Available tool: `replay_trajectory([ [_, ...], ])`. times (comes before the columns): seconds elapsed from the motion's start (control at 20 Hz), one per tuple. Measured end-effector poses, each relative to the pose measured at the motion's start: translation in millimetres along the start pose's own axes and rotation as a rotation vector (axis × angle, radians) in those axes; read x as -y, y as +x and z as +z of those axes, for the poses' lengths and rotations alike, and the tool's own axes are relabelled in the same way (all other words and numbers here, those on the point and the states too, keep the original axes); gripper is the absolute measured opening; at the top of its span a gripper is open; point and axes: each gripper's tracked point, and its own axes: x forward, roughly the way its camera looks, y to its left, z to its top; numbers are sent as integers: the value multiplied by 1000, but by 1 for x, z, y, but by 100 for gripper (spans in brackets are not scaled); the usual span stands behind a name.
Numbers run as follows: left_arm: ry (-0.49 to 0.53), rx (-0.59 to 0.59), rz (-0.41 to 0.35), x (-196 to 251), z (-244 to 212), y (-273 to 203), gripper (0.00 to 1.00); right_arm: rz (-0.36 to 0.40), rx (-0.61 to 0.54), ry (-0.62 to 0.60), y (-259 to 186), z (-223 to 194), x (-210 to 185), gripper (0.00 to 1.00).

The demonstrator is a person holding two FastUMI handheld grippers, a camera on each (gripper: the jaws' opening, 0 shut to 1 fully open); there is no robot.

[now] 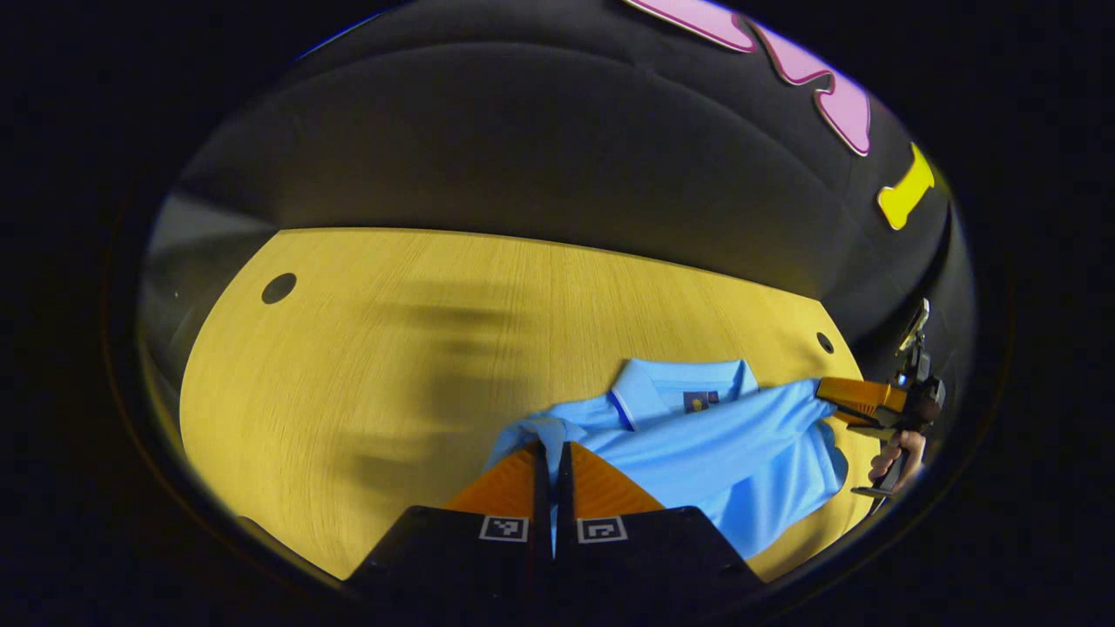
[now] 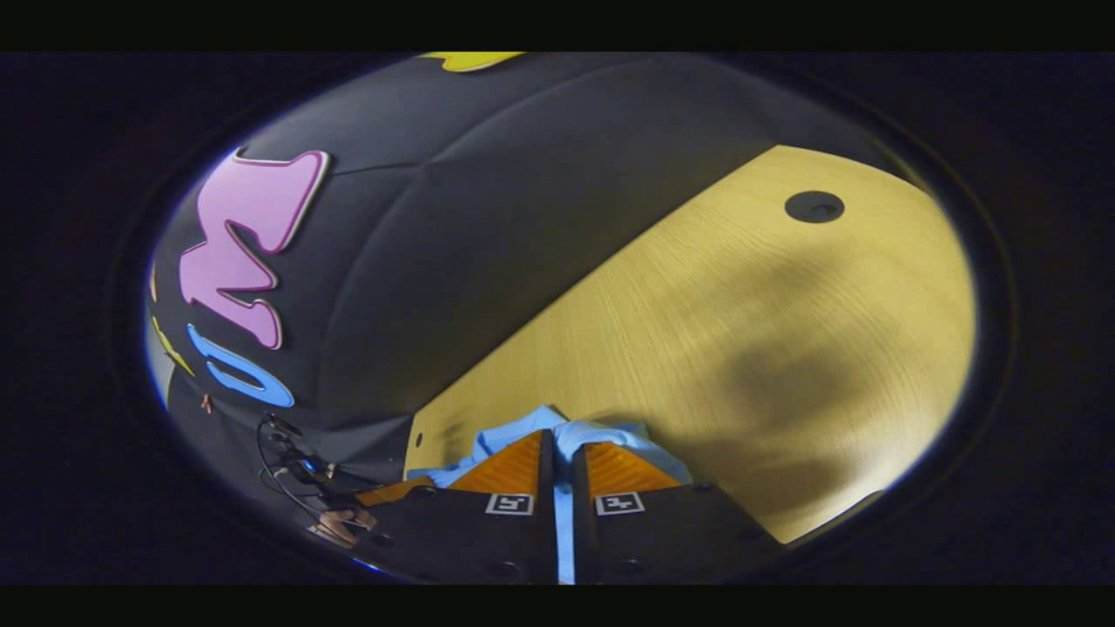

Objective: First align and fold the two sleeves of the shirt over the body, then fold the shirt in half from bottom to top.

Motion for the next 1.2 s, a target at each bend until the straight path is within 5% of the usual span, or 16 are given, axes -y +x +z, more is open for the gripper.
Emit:
replay_trajectory([
  [0.15,-51,14,36,-5,22,22,6,-22,-46,-27,3,-8,11,17],
  [0.2,-66,7,49,-8,20,28,6,-23,-46,-27,2,-6,12,5],
  [0.25,-61,-8,68,-12,14,32,7,-21,-39,-23,0,-4,10,5],
  [0.4,-17,-37,107,-18,4,32,20,-19,-3,-40,-12,11,6,42],
  [0.45,-17,-30,106,-18,6,30,22,-24,9,-64,-17,14,6,44],
  [0.5,-26,-20,95,-13,7,25,28,-33,20,-94,-24,17,5,68],
  [0.7,-2,54,158,-21,30,-19,89,-67,66,-248,-48,21,-6,91],
  [0.8,46,116,194,-17,45,-52,91,-88,94,-322,-63,24,-15,94],
  [0.85,56,150,167,-5,52,-70,92,-86,108,-348,-70,25,-24,96],
  [0.9,61,185,136,13,58,-92,93,-92,129,-386,-79,28,-33,87],
  [1.0,54,231,78,38,64,-125,93,-119,184,-463,-101,37,-45,96],
  [1.2,87,333,-15,79,69,-211,93,-117,321,-620,-166,43,-98,96],
])
